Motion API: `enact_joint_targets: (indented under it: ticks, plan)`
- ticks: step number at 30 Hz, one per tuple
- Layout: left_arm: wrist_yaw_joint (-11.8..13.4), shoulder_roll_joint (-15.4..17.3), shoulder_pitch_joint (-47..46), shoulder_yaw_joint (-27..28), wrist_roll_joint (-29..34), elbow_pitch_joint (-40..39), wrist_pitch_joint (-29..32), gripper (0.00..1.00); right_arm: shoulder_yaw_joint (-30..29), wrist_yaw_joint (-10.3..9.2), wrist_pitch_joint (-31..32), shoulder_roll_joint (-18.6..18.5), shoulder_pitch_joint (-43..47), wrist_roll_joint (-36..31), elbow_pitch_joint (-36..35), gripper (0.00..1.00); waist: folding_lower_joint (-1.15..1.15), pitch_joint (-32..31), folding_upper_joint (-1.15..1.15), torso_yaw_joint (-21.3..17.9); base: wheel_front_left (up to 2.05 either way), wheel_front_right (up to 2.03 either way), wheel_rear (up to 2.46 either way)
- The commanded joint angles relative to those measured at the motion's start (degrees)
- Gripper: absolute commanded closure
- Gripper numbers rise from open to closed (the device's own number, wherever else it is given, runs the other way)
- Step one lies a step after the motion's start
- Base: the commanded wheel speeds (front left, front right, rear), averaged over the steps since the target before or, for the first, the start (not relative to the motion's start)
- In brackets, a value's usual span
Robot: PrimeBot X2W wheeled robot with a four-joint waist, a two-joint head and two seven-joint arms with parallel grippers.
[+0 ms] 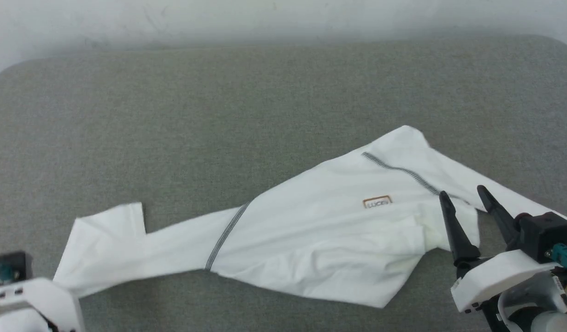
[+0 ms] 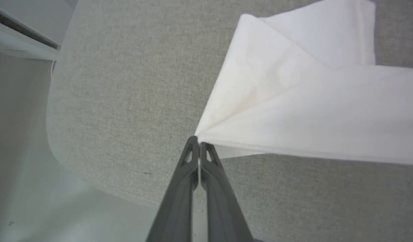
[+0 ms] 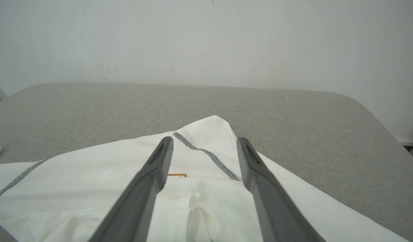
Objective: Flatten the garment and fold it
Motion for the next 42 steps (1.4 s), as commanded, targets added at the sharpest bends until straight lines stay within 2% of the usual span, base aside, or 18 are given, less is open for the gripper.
enact_joint_targets:
  ticks: [1, 3, 4, 5, 12, 17, 22, 33, 39, 40, 41, 42]
  plan:
    - [1.0, -0.92, 1.41, 0.77, -0.49, 1.79, -1.17, 1.0, 0.12, -0.06, 0.3, 0.17, -0.06, 0.37, 0.12, 0.0, 0.0, 0.07, 0.0, -0.05, 0.0, 0.0, 0.0]
    - [1.37, -2.1, 2.6, 0.79, -0.98, 3.75, -2.08, 1.0, 0.06, -0.06, 0.43, 0.17, -0.28, 0.5, 0.37, 0.0, 0.0, -0.04, 0.0, -0.23, 0.0, 0.0, 0.0]
    - [1.46, -2.75, 2.76, 0.85, -1.15, 4.27, -2.96, 0.66, 0.03, -0.06, 0.49, 0.17, -0.2, 0.34, 0.41, 0.0, 0.0, -0.14, 0.0, -0.31, 0.0, 0.0, 0.0]
    - [1.49, -3.28, 2.67, 0.8, -0.97, 4.28, -4.24, 0.0, -0.01, -0.06, 0.54, 0.17, -0.11, 0.21, 0.43, 0.0, 0.0, -0.27, 0.0, -0.34, 0.0, 0.0, 0.0]
    - [1.53, -5.43, 0.67, 0.45, 1.59, -1.02, -13.78, 0.0, -0.8, -0.06, 1.18, 0.18, 0.73, -0.04, 0.63, 0.0, 0.0, -2.6, 0.0, -0.01, 0.0, 0.0, 0.0]
    - [-0.86, -5.58, -2.66, -2.63, 2.89, -5.04, -14.68, 0.0, -1.06, -0.06, 1.63, 0.07, 0.82, 0.29, 0.64, 0.0, 0.0, -3.68, 0.0, 0.38, 0.0, 0.0, 0.0]
    - [-6.32, -6.16, -10.96, -8.81, 2.57, -2.53, -8.7, 0.0, -0.56, -0.06, 1.9, 0.1, 0.47, 0.44, 0.2, 0.0, 0.0, -3.11, 0.0, 0.29, 0.0, 0.0, 0.0]
    - [-18.66, -8.91, -26.06, -20.7, 2.09, 14.35, 5.17, 0.0, 1.19, -0.06, 1.54, -0.08, -1.71, -0.31, -0.71, 0.0, 0.0, 1.82, 0.0, -3.49, 0.0, 0.0, 0.0]
    - [-23.1, -8.83, -29.61, -25.13, 2.51, 21.71, 12.71, 0.0, 1.6, -0.06, 0.94, -0.26, -2.34, -0.84, -0.96, 0.0, 0.0, 3.68, 0.0, -4.73, 0.0, 0.0, 0.0]
    - [-23.1, -8.83, -29.61, -25.13, 2.51, 21.71, 12.71, 0.0, 1.6, -0.06, 0.94, -0.26, -2.34, -0.84, -0.96, 0.0, 0.0, 3.68, 0.0, -4.73, 0.0, 0.0, 0.0]
    - [-24.03, -8.84, -29.8, -26.08, 2.3, 22.84, 14.6, 0.11, 1.62, -0.06, 0.88, -0.25, -2.41, -0.93, -0.97, 0.0, 0.0, 3.84, 0.0, -4.84, 0.0, 0.0, 0.0]
    - [-24.79, -9.01, -29.91, -26.83, 1.83, 23.62, 16.32, 0.8, 1.61, -0.06, 0.84, -0.24, -2.44, -1.04, -0.95, 0.0, 0.0, 3.95, 0.0, -4.91, 0.0, 0.0, 0.0]
